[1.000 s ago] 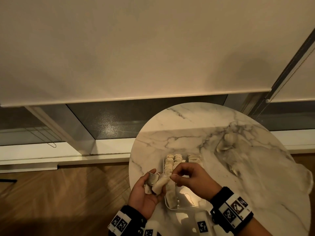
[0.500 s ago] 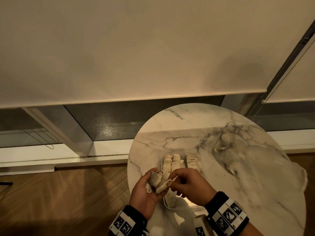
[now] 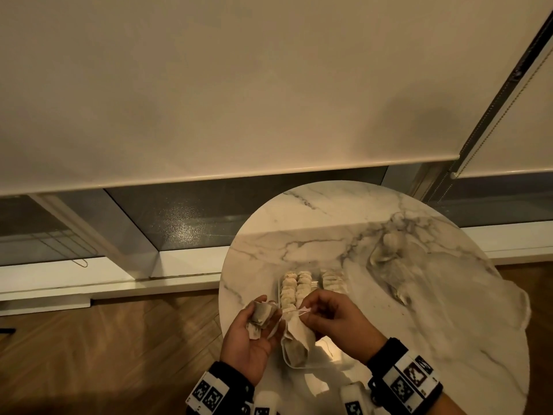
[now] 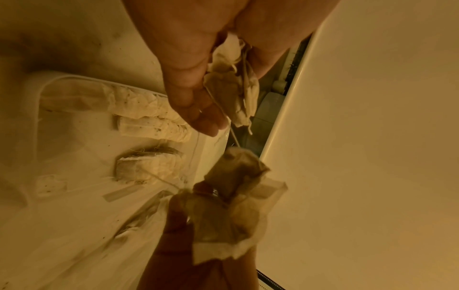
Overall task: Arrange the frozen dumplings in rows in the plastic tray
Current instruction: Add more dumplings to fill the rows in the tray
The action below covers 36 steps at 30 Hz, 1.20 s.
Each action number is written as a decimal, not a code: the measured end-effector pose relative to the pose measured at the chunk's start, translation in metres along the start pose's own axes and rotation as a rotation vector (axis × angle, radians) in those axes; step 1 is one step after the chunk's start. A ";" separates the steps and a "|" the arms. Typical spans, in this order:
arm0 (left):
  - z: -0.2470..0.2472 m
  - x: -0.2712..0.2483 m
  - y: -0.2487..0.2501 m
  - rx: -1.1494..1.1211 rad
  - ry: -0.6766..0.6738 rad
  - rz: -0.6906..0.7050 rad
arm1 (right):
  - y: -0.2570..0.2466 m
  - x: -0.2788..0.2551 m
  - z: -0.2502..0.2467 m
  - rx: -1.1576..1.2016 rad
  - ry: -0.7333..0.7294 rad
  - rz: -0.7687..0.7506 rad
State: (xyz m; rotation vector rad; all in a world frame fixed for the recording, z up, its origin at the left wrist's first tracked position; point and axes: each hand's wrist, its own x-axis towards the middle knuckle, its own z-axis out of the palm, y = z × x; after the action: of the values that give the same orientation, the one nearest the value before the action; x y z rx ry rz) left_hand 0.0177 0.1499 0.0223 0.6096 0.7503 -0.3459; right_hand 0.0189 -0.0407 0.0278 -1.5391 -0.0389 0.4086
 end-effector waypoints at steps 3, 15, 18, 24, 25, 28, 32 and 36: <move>0.003 0.000 0.002 -0.027 0.001 0.009 | 0.002 -0.002 -0.005 0.020 0.003 0.071; 0.011 0.002 0.022 -0.118 -0.072 0.050 | 0.023 -0.006 -0.025 -0.188 -0.017 0.158; 0.013 0.001 0.024 -0.124 -0.095 0.061 | 0.028 -0.007 -0.030 -0.264 -0.005 0.186; 0.012 0.000 0.040 -0.111 -0.101 0.142 | 0.033 -0.012 -0.041 -0.267 0.120 0.159; 0.009 0.001 0.042 -0.103 -0.090 0.157 | 0.032 -0.012 -0.042 -0.178 0.143 0.168; -0.001 0.005 0.043 -0.059 -0.032 0.188 | 0.023 -0.013 -0.043 0.245 0.175 0.194; -0.008 0.009 0.024 0.044 0.010 0.080 | -0.002 -0.013 -0.041 0.733 0.158 0.192; 0.003 0.002 -0.005 0.189 -0.013 -0.074 | -0.014 -0.012 -0.032 0.769 0.107 0.156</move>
State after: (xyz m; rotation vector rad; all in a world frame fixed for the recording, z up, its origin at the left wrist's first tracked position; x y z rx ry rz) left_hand 0.0182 0.1438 0.0204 0.7579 0.7339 -0.4924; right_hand 0.0203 -0.0741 0.0427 -0.8023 0.2936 0.4008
